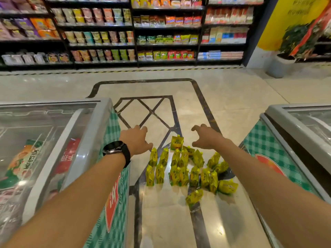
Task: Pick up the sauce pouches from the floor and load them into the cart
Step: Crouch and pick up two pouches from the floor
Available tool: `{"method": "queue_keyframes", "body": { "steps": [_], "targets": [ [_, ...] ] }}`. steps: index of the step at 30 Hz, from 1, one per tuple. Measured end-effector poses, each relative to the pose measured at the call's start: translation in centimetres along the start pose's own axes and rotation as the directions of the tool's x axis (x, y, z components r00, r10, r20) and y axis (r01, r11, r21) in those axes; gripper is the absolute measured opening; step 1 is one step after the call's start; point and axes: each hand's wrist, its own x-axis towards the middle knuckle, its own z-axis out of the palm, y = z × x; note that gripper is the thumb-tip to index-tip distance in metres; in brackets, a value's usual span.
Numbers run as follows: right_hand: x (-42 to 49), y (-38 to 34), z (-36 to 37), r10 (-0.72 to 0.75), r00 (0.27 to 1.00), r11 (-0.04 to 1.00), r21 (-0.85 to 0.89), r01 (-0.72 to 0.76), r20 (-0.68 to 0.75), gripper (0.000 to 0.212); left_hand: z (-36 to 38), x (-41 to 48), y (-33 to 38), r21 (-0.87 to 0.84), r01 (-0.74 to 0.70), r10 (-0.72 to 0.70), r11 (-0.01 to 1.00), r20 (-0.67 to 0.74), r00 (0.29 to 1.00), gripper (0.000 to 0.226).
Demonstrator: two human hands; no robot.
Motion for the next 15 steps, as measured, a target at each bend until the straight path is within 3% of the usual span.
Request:
{"method": "queue_keyframes", "body": {
  "steps": [9,15],
  "targets": [
    [11.5,0.1,6.3,0.089,0.987,0.995,0.041,-0.095,0.137,0.065,7.2,11.6,-3.6,-0.031,-0.047,0.051,0.998,0.145,0.988,0.065],
    [18.6,2.2,15.7,0.158,0.950,0.973,0.121,-0.196,0.268,0.072,18.2,16.4,-1.7,-0.089,-0.131,0.152,0.987,0.310,0.938,0.066]
  ]
}}
